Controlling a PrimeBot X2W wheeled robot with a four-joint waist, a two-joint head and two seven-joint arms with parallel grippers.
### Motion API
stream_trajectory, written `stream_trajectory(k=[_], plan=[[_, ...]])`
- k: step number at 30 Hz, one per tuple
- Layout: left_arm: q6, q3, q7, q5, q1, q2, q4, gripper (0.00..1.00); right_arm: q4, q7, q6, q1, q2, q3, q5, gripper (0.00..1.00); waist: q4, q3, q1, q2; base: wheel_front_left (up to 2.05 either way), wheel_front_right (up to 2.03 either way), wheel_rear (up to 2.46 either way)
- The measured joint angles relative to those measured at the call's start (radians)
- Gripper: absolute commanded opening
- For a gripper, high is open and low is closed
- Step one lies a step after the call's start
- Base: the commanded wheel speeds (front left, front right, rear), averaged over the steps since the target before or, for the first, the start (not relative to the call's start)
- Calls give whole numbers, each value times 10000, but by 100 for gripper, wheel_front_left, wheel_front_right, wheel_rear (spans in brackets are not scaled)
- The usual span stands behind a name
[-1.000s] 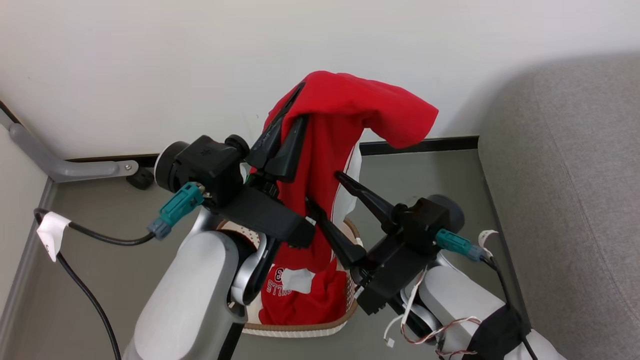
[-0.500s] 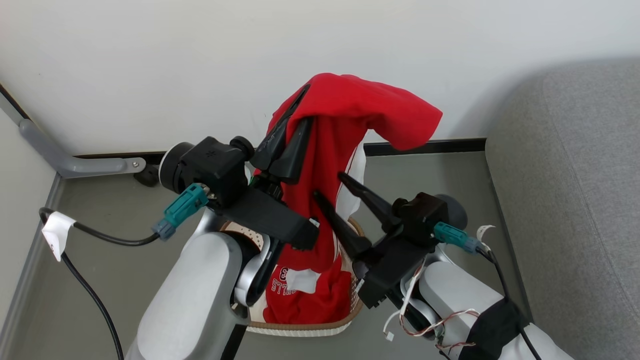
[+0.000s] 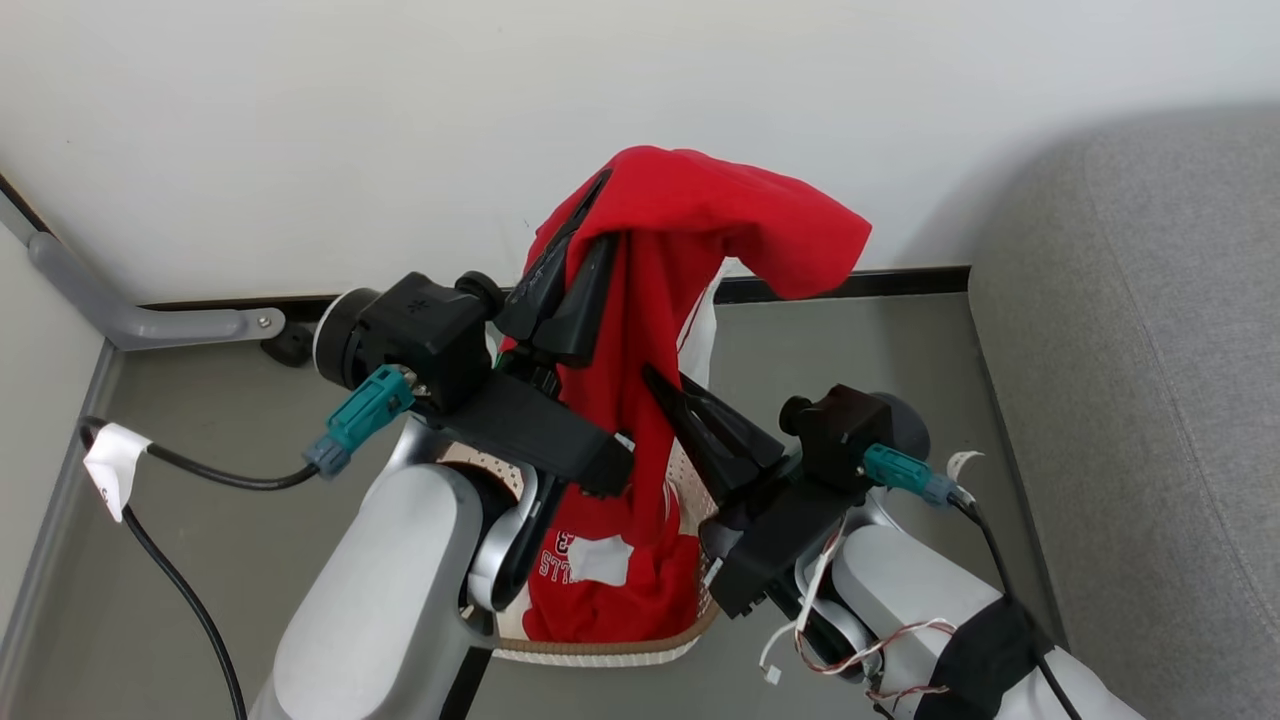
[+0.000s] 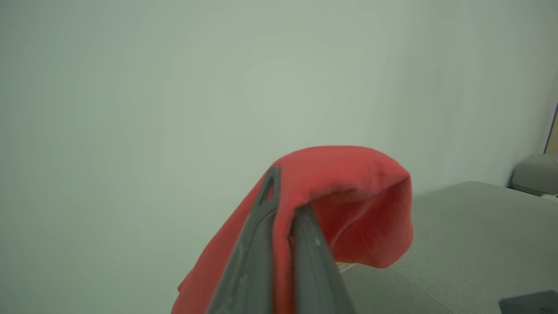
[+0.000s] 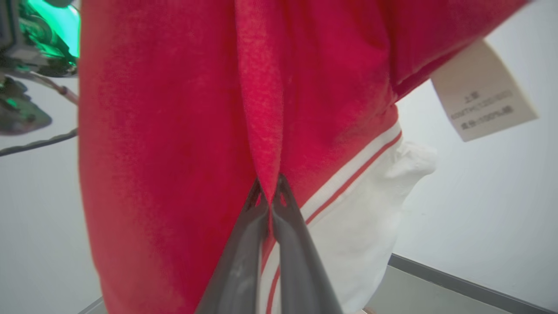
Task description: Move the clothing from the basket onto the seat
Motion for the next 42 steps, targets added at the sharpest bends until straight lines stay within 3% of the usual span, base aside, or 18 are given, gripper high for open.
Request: stream_trajectory(k=[1,2,3,29,42], plan=[[0,2,0,0,0,4,13,63,0,0,0,-15,0,4,65,0,-13,12,0,0,0,0,0],[0,2,0,0,0,6,29,92,0,0,0,-51,0,6,119,0,-26,24,0,0,0,0,0],[0,2,0,0,0,8,40,100,0,0,-8,-93,0,6,128,0,-38,35,0,0,0,0,0],[12,73,-98,2,-1,125,439,100,2,2,-98,-336,-4,88,378,0,-282,179,0,0,0,0,0],[88,244,-104,4,59,410,520,100,-132,2,-188,-346,-6,136,437,0,-848,193,0,1,0,0,0]])
